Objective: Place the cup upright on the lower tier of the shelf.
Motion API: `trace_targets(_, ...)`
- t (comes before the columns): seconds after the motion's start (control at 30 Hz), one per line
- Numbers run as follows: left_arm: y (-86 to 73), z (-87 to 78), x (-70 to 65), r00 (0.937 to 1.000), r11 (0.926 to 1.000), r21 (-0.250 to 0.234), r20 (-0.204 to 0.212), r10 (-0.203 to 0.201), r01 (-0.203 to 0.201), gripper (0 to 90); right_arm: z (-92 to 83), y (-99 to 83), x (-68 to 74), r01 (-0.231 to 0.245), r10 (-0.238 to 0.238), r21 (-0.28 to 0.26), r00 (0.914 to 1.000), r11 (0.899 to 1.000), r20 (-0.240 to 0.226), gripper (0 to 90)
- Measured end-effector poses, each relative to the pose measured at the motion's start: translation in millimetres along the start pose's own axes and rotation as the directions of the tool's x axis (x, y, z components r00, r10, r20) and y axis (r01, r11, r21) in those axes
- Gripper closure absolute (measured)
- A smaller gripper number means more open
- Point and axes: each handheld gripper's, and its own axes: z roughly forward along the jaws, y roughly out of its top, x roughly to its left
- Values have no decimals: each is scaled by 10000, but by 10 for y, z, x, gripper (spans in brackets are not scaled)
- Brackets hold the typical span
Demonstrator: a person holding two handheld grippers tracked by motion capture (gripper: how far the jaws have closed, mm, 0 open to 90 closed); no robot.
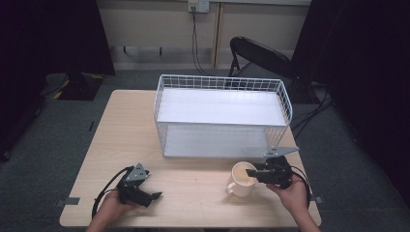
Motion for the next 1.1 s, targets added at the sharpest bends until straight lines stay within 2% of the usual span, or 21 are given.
trace_targets(0.13,0,0,0,10000,10000,0,1,-2,2,46,37,6,22,67,-70,281,9999,9996,85,675)
trace_targets(0.17,0,0,0,10000,10000,-3,-2,-1,1,46,54,6,32,199,-207,354,9996,9992,199,687)
trace_targets(0.3,0,0,0,10000,10000,2,3,-1,1,46,59,14,57,326,-343,381,9984,9987,450,783)
trace_targets(0.37,0,0,0,10000,10000,2,0,2,-2,46,67,13,62,350,-371,475,9983,9983,447,788)
trace_targets(0.47,0,0,0,10000,10000,1,2,1,-1,46,62,5,76,460,-501,514,9955,9976,803,812)
trace_targets(0.57,0,0,0,10000,10000,-1,0,-4,4,46,58,-4,74,463,-503,440,9945,9980,923,813)
trace_targets(0.8,0,0,0,10000,10000,2,0,1,-1,46,42,-22,61,303,-325,216,9930,9993,1136,815)
trace_targets(1.1,0,0,0,10000,10000,0,-2,0,0,46,-14,34,23,-117,142,-207,9922,9997,1242,816)
